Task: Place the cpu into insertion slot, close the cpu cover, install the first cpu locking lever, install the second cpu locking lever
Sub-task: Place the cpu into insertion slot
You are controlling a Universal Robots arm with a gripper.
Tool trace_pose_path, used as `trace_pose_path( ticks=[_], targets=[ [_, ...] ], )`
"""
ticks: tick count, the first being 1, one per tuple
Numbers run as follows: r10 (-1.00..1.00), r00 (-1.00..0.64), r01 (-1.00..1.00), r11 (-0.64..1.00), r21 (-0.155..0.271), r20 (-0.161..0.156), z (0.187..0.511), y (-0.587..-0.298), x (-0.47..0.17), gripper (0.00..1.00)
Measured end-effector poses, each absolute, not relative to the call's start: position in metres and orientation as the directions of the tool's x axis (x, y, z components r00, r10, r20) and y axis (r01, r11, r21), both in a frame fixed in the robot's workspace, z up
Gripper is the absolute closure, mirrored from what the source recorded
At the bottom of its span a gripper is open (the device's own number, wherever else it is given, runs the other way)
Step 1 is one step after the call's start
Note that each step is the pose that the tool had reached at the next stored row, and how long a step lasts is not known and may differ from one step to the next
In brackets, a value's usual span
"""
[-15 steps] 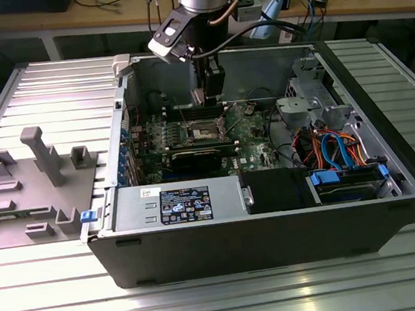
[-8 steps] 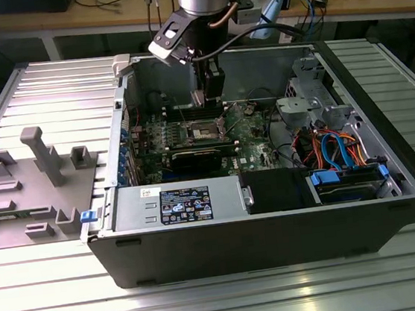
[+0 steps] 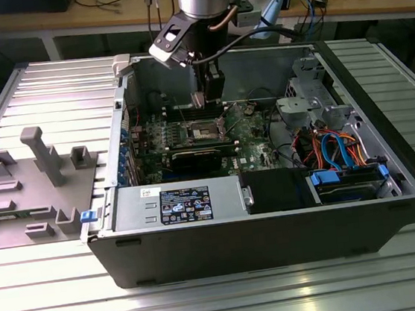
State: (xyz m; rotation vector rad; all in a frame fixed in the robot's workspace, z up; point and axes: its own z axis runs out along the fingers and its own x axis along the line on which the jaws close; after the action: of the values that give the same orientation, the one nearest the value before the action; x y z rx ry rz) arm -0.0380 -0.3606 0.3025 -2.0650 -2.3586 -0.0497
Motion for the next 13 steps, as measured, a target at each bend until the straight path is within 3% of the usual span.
trace_pose_path(
  ticks=[13],
  targets=[
    [0.991,-0.132,0.991,0.132,0.020,0.026,0.2960,-0.3606,-0.0380,0.45]
  ],
)
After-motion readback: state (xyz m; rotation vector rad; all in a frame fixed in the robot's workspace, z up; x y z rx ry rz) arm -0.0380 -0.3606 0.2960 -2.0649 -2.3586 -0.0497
